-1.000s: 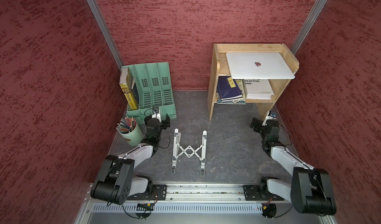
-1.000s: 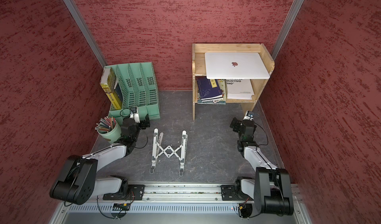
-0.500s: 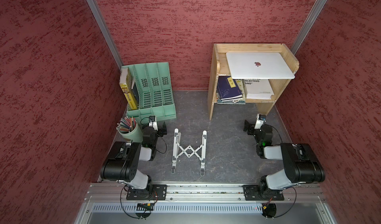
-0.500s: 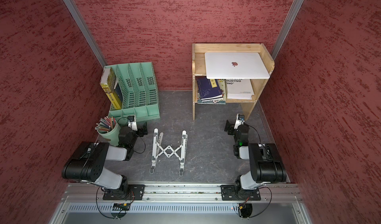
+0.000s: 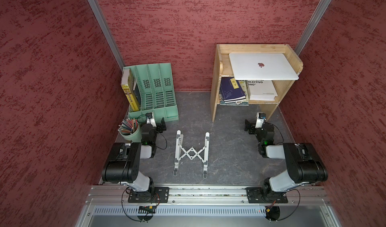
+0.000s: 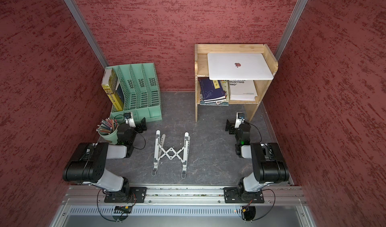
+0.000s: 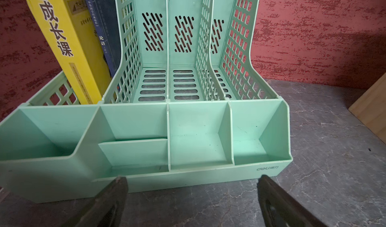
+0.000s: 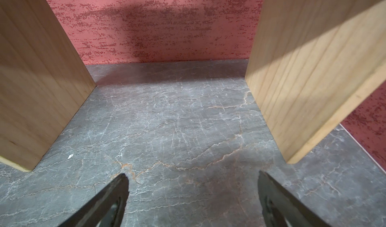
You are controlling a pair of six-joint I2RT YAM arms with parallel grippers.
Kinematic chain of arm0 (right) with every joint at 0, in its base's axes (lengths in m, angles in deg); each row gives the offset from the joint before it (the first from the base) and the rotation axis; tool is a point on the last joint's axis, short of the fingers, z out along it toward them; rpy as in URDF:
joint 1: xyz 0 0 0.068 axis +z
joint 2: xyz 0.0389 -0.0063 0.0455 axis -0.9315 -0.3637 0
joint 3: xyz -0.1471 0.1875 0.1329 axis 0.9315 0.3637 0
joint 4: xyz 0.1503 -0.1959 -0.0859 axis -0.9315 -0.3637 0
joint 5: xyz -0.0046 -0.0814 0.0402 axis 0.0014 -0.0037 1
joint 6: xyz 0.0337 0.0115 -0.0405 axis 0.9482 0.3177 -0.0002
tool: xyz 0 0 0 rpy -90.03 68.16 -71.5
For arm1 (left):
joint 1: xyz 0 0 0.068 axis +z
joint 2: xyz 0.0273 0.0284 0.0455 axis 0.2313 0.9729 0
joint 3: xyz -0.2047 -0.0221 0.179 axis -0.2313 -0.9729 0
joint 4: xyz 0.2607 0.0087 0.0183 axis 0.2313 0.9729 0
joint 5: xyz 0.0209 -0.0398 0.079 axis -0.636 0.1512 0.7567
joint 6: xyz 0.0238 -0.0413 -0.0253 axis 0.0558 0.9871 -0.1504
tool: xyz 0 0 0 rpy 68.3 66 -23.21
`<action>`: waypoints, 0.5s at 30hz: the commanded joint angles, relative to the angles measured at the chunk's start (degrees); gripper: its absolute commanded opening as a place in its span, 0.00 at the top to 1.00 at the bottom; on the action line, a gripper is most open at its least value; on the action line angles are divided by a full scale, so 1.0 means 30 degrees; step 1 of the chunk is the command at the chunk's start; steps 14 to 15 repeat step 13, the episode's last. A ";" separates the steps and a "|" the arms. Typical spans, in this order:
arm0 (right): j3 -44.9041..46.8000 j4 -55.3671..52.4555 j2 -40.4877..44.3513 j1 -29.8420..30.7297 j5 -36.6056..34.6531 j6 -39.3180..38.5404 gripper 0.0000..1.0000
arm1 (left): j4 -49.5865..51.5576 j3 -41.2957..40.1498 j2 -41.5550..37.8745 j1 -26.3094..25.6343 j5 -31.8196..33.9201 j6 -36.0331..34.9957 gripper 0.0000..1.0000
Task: Close the laptop lid and set it aside
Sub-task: Reset both arms
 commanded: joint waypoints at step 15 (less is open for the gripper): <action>-0.0205 0.0136 0.0147 0.0184 -0.0189 -0.0215 0.01 | 0.0384 0.0154 -0.0073 -0.0155 -0.0015 0.0013 0.00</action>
